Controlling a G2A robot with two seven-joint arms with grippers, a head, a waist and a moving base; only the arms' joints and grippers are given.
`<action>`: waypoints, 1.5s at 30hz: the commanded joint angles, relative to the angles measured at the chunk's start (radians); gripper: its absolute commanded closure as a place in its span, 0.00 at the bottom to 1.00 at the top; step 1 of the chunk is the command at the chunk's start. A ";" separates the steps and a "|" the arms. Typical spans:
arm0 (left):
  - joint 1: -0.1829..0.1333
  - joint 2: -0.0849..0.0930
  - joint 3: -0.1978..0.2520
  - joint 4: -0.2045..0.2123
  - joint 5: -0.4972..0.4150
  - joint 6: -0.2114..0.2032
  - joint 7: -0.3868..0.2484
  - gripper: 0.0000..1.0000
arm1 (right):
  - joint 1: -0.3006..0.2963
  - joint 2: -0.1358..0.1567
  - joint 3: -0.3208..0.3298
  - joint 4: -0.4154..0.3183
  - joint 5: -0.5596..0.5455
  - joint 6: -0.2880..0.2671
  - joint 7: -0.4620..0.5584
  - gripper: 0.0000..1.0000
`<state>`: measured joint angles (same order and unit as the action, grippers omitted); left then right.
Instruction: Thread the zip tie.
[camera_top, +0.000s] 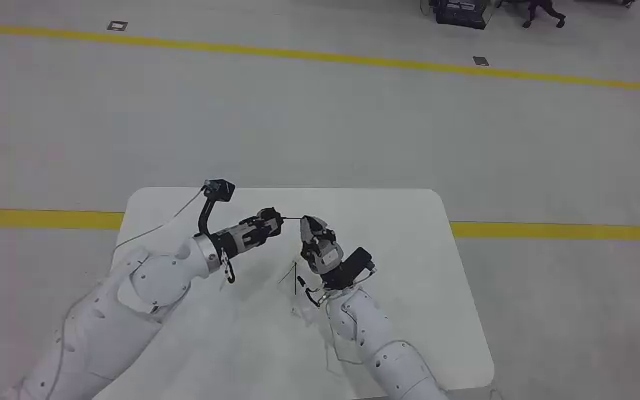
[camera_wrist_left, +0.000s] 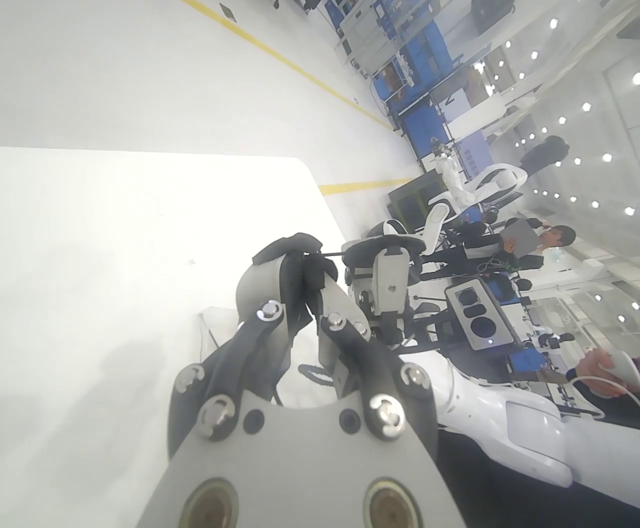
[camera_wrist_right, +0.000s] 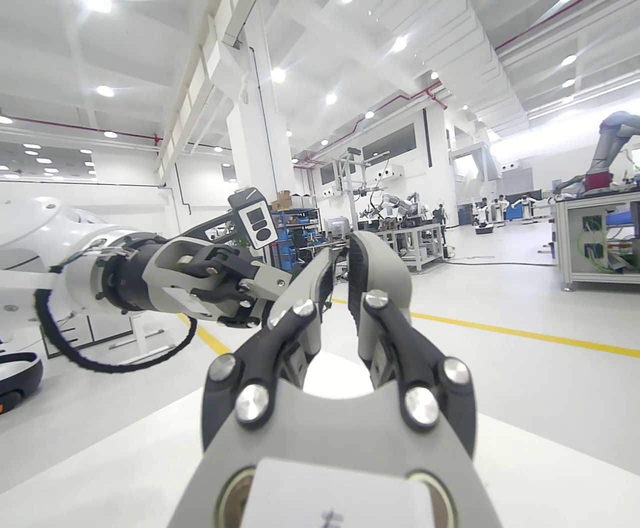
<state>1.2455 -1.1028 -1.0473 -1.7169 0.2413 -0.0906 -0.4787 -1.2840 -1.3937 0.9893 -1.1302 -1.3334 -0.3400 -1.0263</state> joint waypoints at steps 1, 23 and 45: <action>0.001 0.000 0.000 -0.002 0.001 0.000 -0.001 1.00 | 0.000 0.000 0.000 0.000 -0.001 0.000 -0.001 1.00; 0.008 0.002 0.001 -0.015 -0.006 -0.010 -0.006 1.00 | 0.000 0.003 -0.006 -0.002 -0.019 0.000 0.001 1.00; 0.008 0.002 0.000 -0.012 0.003 -0.003 0.005 1.00 | -0.064 0.036 0.103 -0.044 -0.051 0.006 -0.029 0.00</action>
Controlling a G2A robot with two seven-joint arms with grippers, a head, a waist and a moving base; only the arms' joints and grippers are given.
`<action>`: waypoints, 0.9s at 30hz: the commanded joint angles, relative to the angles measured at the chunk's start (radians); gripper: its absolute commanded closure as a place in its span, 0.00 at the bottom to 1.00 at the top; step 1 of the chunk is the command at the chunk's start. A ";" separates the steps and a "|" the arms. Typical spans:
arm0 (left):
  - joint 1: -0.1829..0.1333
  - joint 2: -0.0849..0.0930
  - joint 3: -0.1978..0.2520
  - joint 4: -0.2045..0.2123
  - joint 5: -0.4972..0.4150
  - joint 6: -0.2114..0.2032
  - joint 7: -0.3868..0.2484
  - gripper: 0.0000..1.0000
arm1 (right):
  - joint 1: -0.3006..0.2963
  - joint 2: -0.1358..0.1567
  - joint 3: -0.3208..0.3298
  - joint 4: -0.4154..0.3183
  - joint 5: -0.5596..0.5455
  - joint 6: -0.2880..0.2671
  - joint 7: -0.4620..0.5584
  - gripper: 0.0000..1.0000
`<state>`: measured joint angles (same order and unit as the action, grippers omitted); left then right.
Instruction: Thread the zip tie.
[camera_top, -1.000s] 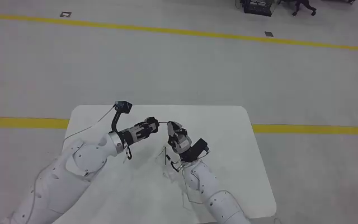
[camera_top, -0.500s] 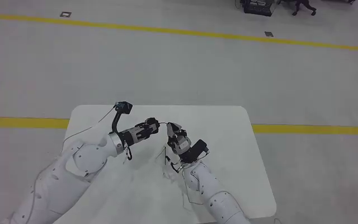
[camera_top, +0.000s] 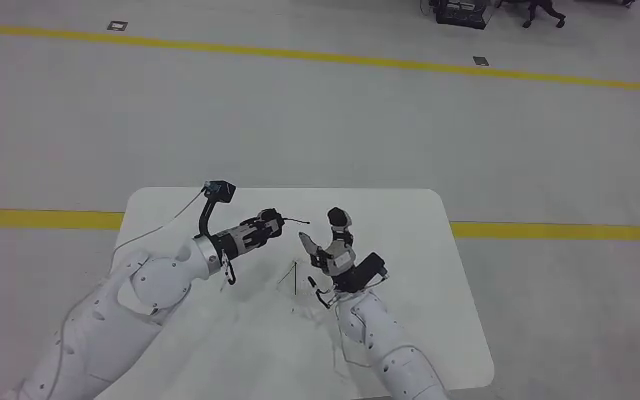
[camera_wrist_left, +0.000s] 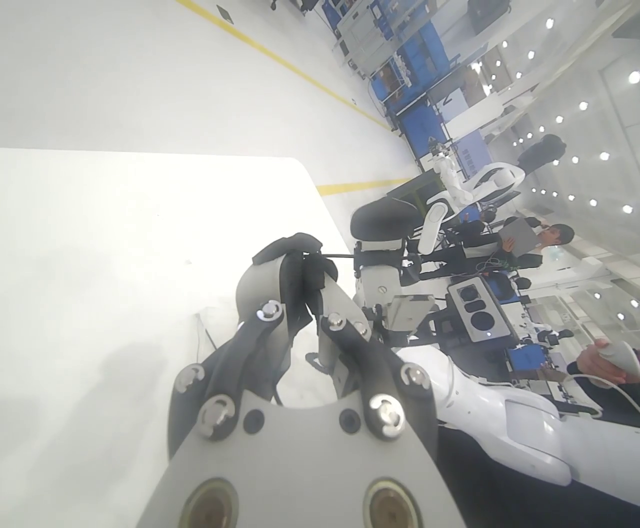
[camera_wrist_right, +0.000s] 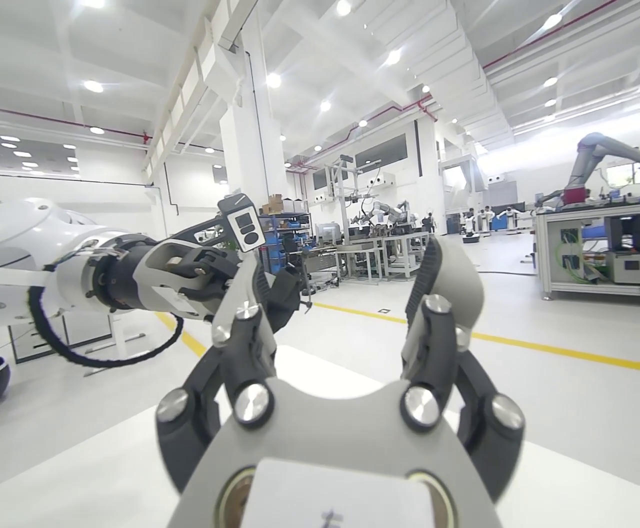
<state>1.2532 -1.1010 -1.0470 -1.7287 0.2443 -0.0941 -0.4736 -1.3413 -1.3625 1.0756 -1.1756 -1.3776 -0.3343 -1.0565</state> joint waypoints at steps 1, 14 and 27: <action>0.000 0.000 0.000 0.000 0.000 0.000 0.000 1.00 | -0.013 0.011 0.034 0.003 -0.017 0.003 0.004 0.00; -0.024 -0.017 0.012 0.016 -0.148 0.048 0.043 1.00 | -0.040 0.029 0.102 -0.008 -0.002 -0.006 0.083 0.00; -0.045 -0.051 0.008 0.045 -0.647 0.137 0.024 1.00 | -0.016 0.064 0.099 0.019 -0.192 0.118 -0.094 0.00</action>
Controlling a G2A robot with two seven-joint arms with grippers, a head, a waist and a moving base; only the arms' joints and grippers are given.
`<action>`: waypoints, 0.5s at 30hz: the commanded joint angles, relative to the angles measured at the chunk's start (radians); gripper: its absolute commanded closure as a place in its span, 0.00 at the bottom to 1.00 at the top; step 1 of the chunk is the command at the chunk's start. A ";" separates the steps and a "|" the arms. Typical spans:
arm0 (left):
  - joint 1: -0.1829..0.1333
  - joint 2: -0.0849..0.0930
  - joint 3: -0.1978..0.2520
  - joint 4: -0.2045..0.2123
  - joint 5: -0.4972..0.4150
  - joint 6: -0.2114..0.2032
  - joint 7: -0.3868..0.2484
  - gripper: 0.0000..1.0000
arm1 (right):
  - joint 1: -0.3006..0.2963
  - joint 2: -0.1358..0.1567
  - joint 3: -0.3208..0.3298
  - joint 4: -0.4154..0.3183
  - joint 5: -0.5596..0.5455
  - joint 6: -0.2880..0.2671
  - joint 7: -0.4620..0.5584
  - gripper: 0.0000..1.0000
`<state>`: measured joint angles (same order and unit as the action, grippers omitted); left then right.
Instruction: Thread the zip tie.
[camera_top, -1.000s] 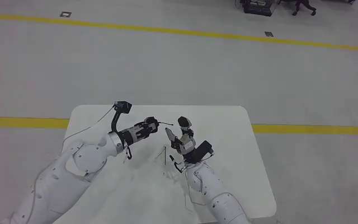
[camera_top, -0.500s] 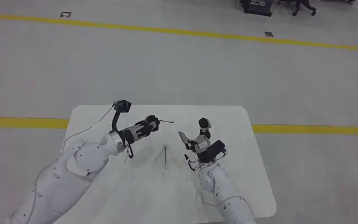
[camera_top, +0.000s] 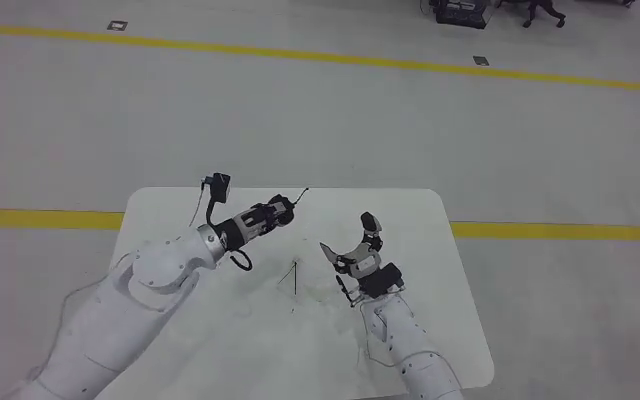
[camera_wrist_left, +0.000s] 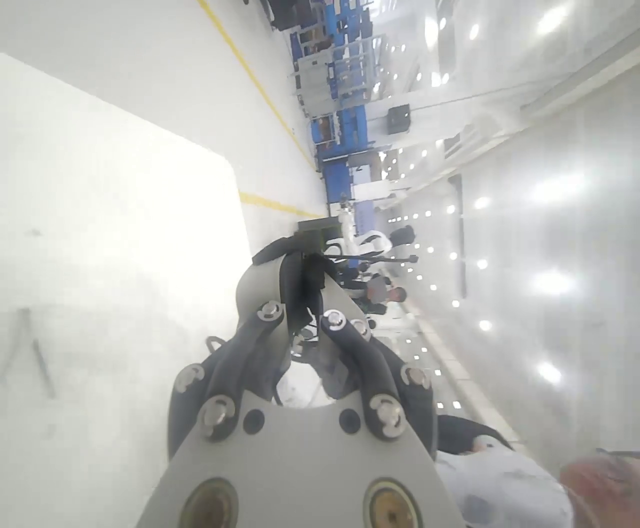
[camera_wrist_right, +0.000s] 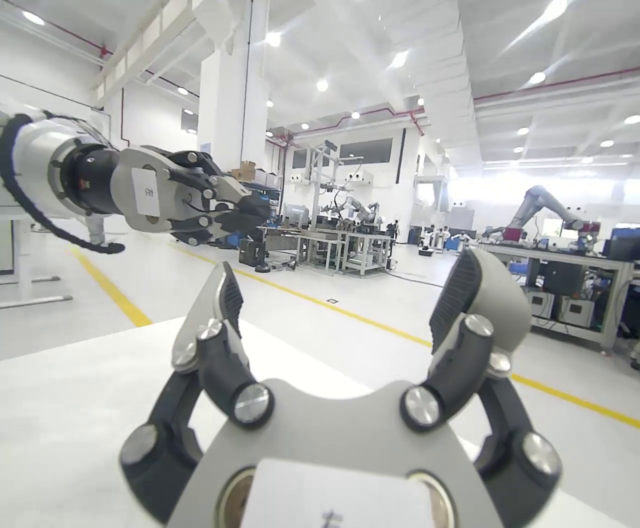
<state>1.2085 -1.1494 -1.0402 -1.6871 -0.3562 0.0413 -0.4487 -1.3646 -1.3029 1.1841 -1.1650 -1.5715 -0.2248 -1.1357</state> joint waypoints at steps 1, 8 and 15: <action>-0.002 -0.005 0.003 0.007 -0.078 0.005 -0.004 1.00 | 0.016 0.008 -0.016 0.018 0.002 0.022 -0.027 0.00; -0.005 -0.009 0.006 0.012 -0.121 0.011 -0.011 1.00 | 0.052 0.028 -0.061 0.055 0.002 0.085 -0.084 0.00; 0.007 -0.012 0.009 0.013 -0.173 0.016 -0.007 1.00 | 0.052 0.028 -0.060 0.049 0.002 0.094 -0.074 0.00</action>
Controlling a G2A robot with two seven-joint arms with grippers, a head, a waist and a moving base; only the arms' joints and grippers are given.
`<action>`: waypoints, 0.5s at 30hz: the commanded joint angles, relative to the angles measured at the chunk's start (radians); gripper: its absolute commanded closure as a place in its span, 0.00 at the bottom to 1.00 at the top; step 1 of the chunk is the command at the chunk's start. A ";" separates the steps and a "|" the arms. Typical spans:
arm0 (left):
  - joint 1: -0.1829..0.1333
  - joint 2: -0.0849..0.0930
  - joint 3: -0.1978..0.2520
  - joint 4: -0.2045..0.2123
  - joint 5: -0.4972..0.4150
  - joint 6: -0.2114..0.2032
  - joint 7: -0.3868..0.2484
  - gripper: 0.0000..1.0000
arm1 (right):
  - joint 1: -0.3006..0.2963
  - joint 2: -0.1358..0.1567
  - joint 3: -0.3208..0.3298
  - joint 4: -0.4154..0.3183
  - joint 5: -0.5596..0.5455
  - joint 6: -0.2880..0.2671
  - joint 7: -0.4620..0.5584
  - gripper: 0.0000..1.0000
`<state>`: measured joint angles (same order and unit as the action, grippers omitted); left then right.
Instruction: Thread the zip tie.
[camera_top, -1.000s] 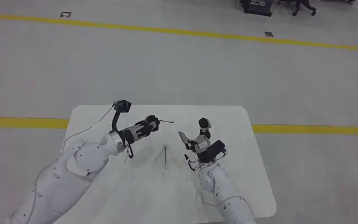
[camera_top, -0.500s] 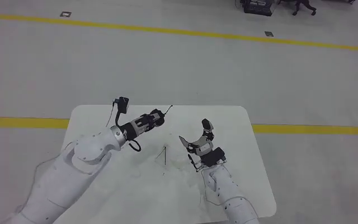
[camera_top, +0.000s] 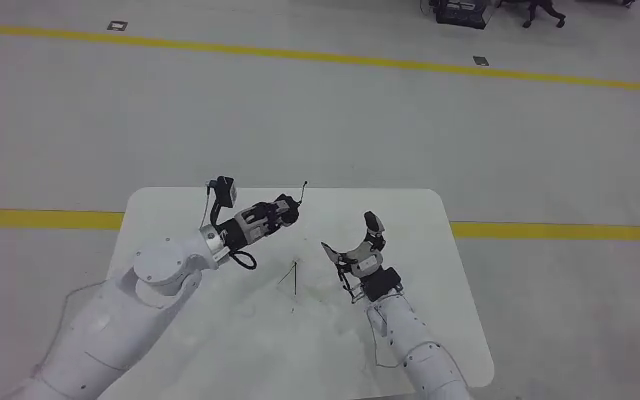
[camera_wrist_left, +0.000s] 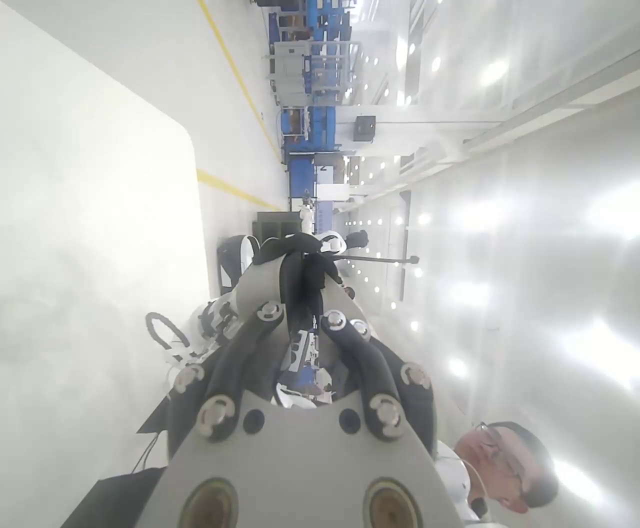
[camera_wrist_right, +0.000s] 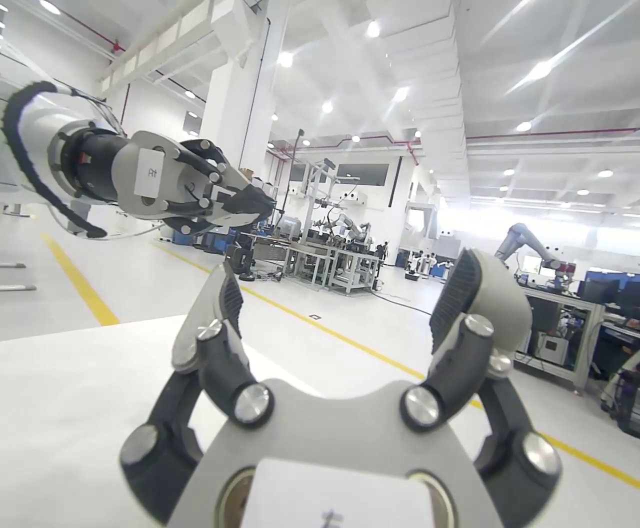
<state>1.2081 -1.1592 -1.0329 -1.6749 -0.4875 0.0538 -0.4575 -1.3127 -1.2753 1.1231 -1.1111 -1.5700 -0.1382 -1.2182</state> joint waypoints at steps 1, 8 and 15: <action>0.011 -0.004 0.000 0.003 -0.079 0.006 0.003 1.00 | 0.000 0.001 -0.005 -0.017 0.000 0.018 0.002 0.00; 0.024 -0.018 -0.019 0.035 -0.345 0.039 -0.022 1.00 | 0.047 0.010 -0.086 0.030 0.000 0.094 -0.079 0.00; 0.037 -0.027 -0.019 0.052 -0.492 0.074 -0.024 1.00 | 0.104 -0.009 -0.136 0.096 0.004 0.159 -0.142 0.00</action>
<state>1.2425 -1.1850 -1.0535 -1.6242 -0.9614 0.1249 -0.4802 -1.2134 -1.2816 0.9902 -1.0205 -1.5684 0.0167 -1.3565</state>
